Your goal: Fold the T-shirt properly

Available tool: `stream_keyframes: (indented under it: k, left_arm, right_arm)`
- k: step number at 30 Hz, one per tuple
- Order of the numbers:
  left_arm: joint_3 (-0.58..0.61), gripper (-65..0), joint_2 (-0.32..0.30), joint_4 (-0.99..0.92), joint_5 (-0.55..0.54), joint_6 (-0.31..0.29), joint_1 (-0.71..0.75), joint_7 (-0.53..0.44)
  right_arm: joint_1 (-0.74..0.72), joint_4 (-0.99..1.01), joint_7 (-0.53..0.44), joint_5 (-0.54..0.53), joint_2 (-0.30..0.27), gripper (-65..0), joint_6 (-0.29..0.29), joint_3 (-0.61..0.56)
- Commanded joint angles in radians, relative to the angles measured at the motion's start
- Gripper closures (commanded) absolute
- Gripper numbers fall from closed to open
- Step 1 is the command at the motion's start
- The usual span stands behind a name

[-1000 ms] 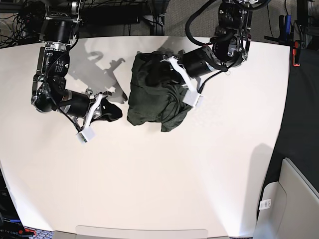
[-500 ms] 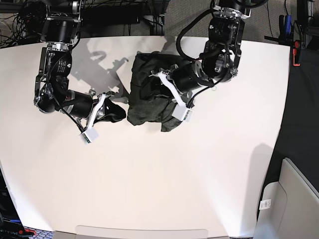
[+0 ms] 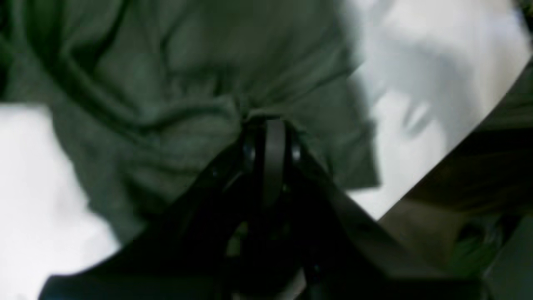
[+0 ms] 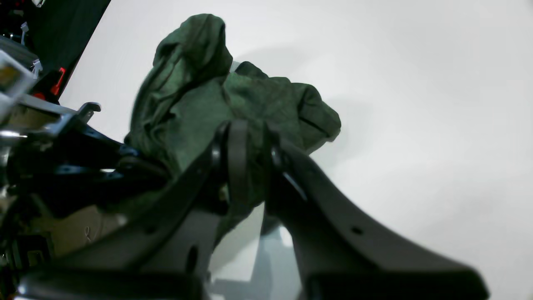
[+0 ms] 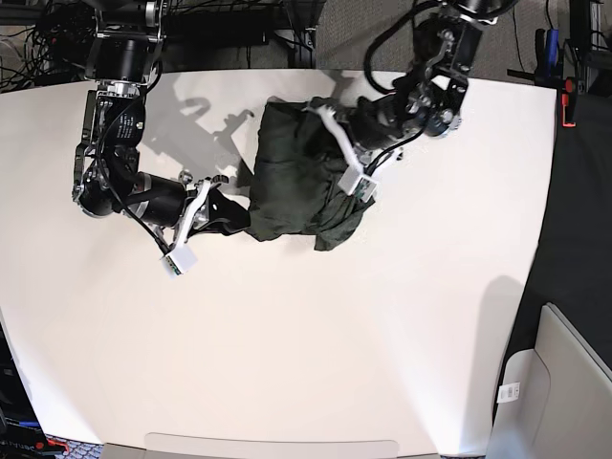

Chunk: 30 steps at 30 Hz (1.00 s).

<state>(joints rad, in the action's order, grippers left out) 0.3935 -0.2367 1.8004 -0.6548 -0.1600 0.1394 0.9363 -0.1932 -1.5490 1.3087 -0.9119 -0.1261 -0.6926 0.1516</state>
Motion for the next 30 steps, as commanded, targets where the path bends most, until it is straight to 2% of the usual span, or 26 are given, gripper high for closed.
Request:
stream_keyframes:
  k: [1, 7, 11, 15, 18, 22, 27, 30]
  left_arm:
    - [-0.005, -0.4, -0.026, 0.017, 0.010, 0.004, 0.001, -0.010]
    - [-0.006, -0.4, -0.137, 0.092, 0.010, 0.006, 0.061, -0.010]
    - [-0.012, -0.4, -0.160, 0.137, 0.010, 0.006, 0.082, -0.010]
    - [-0.090, -0.4, -0.154, 0.158, 0.002, 0.006, 0.107, -0.010]
    - [-0.146, -0.4, -0.148, 0.194, 0.002, 0.006, 0.111, -0.012]
    - [-0.236, -0.4, -0.102, 0.255, 0.002, 0.006, 0.153, -0.001]
    - [-0.244, -0.4, -0.043, 0.281, -0.018, 0.006, 0.200, -0.009]
    - [-0.238, -0.4, -0.026, 0.283, -0.078, 0.004, 0.214, -0.009]
  right_arm:
    - [-0.019, -0.012, -0.019, -0.003, -0.004, -4.9, -0.006, 0.001]
    - [-0.019, -0.012, -0.019, 0.046, 0.012, -4.9, -0.006, -0.001]
    - [-0.019, -0.012, -0.021, 0.084, 0.018, -4.9, -0.006, -0.022]
    - [-0.019, -0.020, -0.021, 0.103, 0.018, -4.9, -0.006, -0.048]
    - [-0.021, -0.020, -0.021, 0.101, 0.049, -4.9, -0.006, -0.048]
    - [-0.025, -0.038, -0.021, 0.064, 0.072, -4.9, -0.006, -0.048]
    - [-0.044, -0.041, -0.021, -0.045, 0.073, -4.9, -0.006, -0.045]
    - [-0.059, -0.029, -0.031, -0.049, 0.088, -4.9, -0.006, -0.050]
